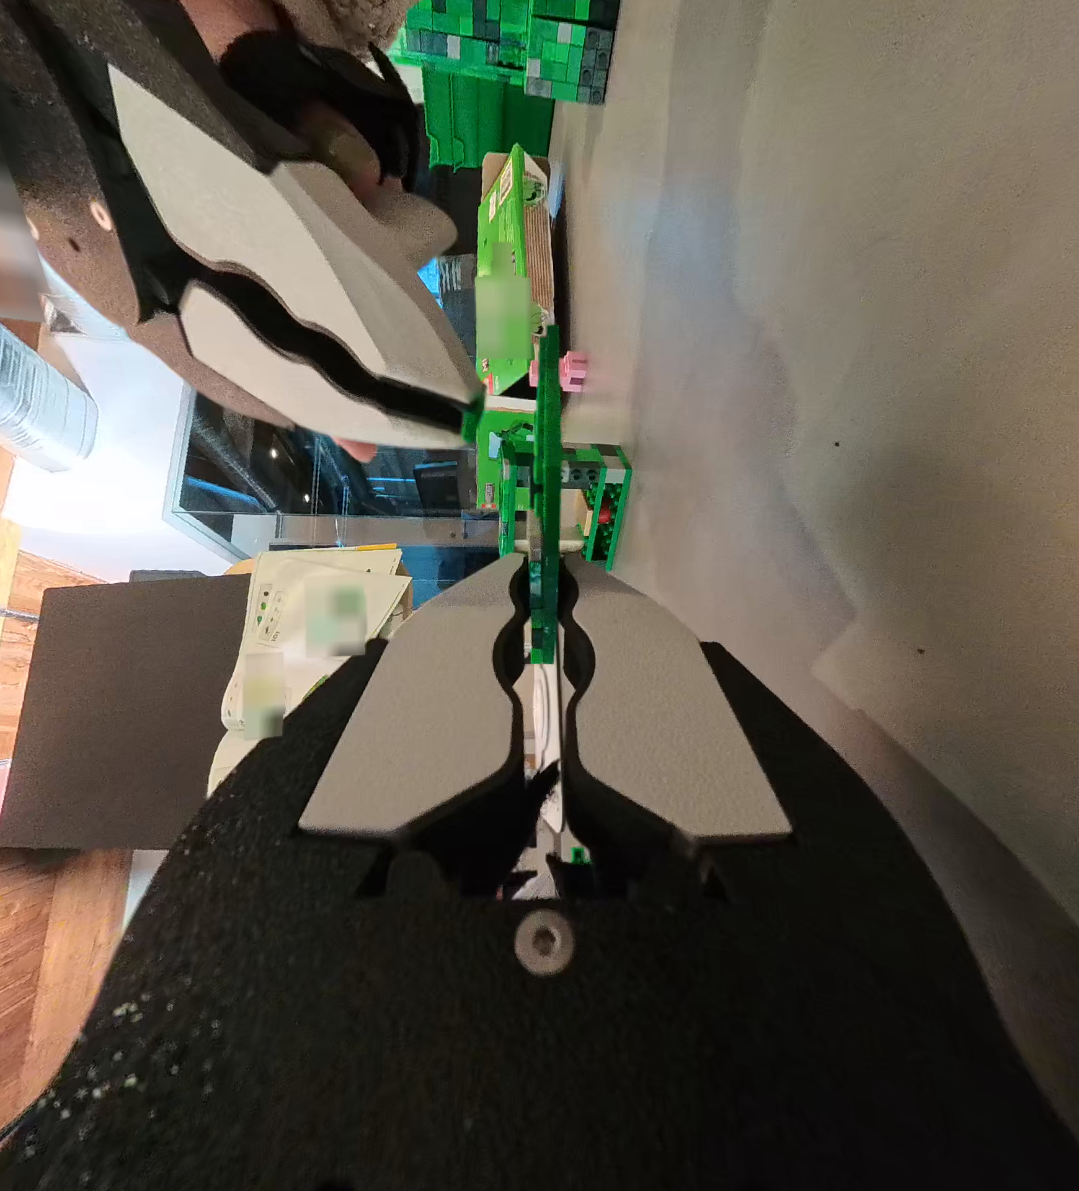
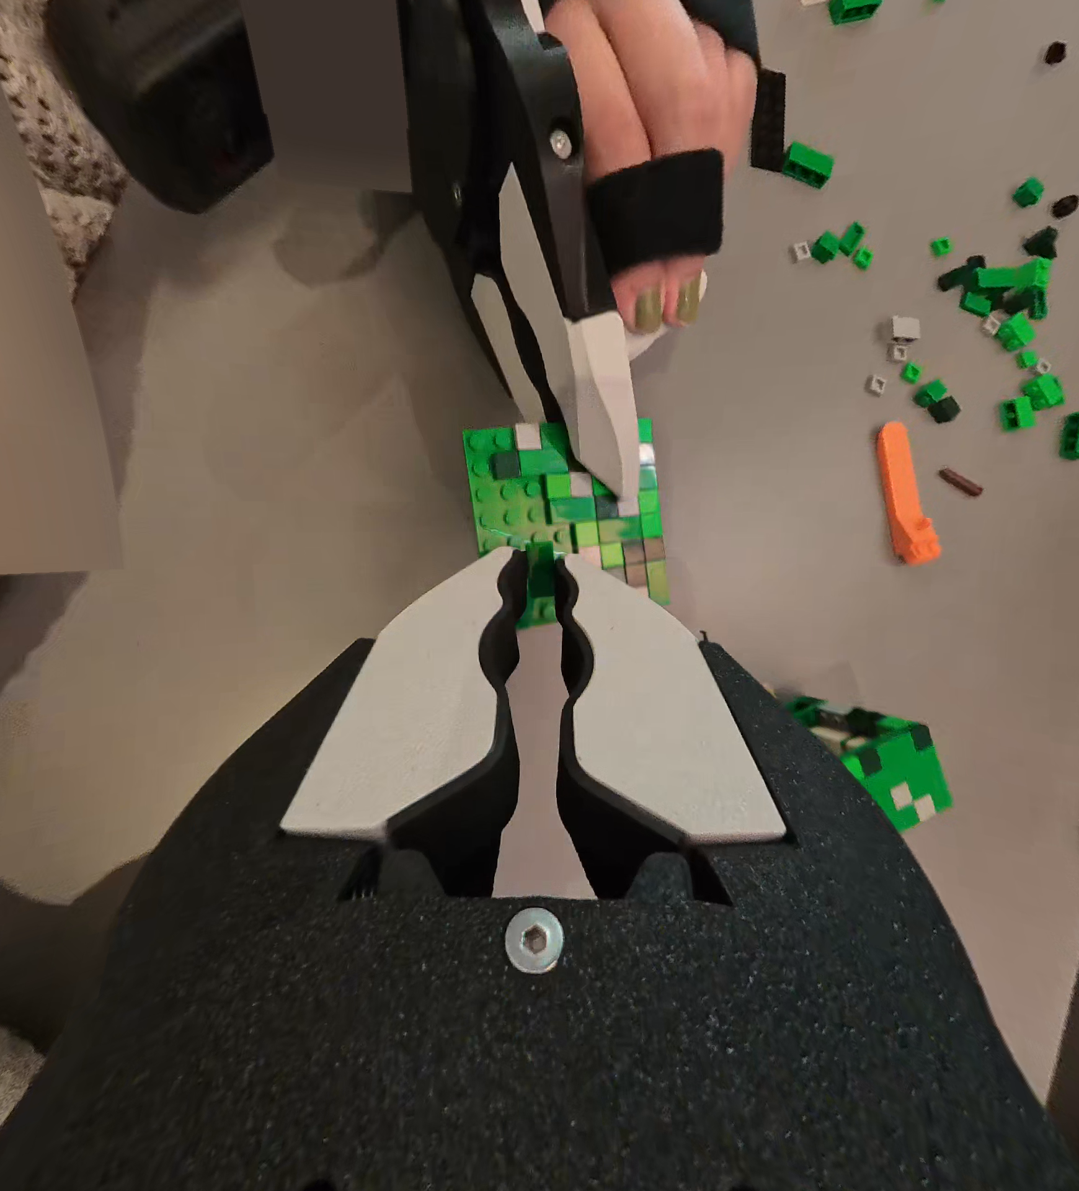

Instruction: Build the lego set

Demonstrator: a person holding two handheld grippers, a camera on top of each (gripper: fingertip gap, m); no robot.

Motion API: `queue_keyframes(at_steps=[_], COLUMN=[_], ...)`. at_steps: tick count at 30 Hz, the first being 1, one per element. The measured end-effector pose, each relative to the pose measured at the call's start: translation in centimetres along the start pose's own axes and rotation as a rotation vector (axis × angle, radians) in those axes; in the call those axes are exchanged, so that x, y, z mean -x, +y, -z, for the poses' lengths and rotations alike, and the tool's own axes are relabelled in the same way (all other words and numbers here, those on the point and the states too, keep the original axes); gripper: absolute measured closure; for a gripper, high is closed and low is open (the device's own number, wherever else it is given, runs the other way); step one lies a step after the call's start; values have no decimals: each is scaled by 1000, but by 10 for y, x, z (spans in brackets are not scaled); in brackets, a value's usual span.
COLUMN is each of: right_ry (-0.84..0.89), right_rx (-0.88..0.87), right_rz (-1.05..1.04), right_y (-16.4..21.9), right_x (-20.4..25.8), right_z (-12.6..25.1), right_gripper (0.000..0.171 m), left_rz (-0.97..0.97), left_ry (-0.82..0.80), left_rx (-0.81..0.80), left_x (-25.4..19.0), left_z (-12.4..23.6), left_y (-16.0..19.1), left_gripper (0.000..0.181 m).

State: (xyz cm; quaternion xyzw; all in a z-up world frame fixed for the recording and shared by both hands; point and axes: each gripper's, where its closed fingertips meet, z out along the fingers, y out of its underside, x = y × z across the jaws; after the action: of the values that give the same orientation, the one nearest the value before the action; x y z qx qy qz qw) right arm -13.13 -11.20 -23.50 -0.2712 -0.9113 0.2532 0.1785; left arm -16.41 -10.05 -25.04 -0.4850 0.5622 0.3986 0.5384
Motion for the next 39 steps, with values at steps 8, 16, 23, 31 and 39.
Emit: queue_keyframes(at_steps=[8,16,23,31,39], right_ry=[-35,-56,-24,430,680], right_rx=[12,36,-21,-75,-294], right_rz=[-9,37,74,309,418], right_y=[-11,-13,-17,-12,-23], right_x=[0,7,13,3,5], right_z=[-20,-20,-8,-3,-6], right_gripper=[163,161,138,127,125], left_rz=[-29,-37,-18,92,110], left_ry=[-13,-22,-23,-44,-43], left_rx=[9,3,13,62,88], left_x=[1,3,4,15,14], left_z=[-1,0,0,1,1], left_y=[-2,-4,-1,13,21], left_gripper=[176,176,175,175,175])
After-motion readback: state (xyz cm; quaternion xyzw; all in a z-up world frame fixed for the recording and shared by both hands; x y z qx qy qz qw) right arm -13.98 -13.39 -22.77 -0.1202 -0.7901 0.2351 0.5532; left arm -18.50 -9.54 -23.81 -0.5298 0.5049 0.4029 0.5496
